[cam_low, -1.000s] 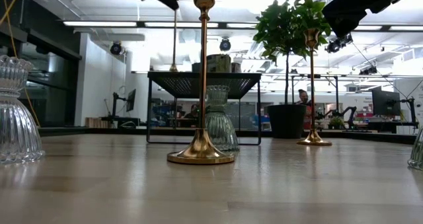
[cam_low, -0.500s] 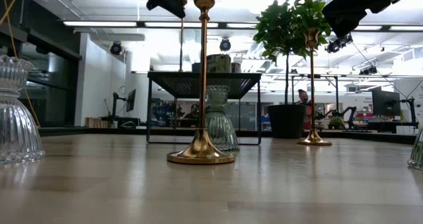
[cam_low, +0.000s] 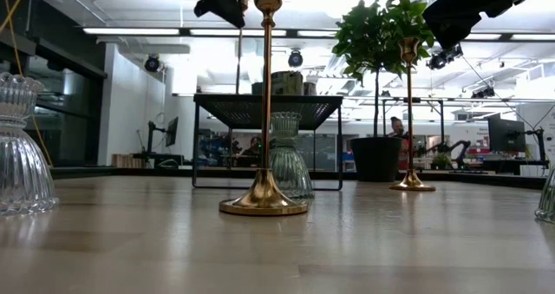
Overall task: Pick & Place candle stick holders
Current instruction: Put the middle-left gold candle holder on the shelf, then put the bottom gold candle holder on the shelf
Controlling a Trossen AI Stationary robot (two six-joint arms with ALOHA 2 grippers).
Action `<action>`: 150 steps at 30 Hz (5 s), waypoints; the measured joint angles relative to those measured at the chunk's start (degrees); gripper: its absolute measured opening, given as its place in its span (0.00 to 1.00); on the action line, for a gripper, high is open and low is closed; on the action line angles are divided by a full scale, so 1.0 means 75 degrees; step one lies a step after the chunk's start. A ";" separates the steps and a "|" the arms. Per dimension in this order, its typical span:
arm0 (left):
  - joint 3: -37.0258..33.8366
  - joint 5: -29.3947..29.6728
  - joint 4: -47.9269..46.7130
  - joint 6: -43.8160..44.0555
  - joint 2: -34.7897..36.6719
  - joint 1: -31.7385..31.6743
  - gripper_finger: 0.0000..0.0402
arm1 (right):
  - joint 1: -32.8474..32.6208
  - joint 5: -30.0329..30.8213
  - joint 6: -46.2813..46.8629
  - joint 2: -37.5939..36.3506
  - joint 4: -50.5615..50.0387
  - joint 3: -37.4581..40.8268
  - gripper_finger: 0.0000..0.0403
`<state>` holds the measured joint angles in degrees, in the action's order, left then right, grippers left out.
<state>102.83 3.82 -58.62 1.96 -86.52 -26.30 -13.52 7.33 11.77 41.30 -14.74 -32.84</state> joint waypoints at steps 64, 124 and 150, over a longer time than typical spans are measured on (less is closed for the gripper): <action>-0.0009 -0.0234 -0.0004 -0.0298 -0.0172 -0.0093 0.30 | 0.0003 -0.0003 -0.0003 0.0000 0.0000 0.0001 0.01; -0.9036 -0.1015 0.9610 -0.1354 0.1970 0.5239 0.56 | 0.0000 0.0000 -0.0003 0.0003 0.0003 0.0003 0.01; -0.7924 -0.0834 1.1810 -0.0821 -0.0629 0.5761 0.56 | 0.0001 0.0000 -0.0003 0.0001 0.0006 0.0000 0.01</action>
<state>43.40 -2.44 29.95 -4.20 -91.24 16.91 -13.51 7.33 11.75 41.31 -14.70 -32.84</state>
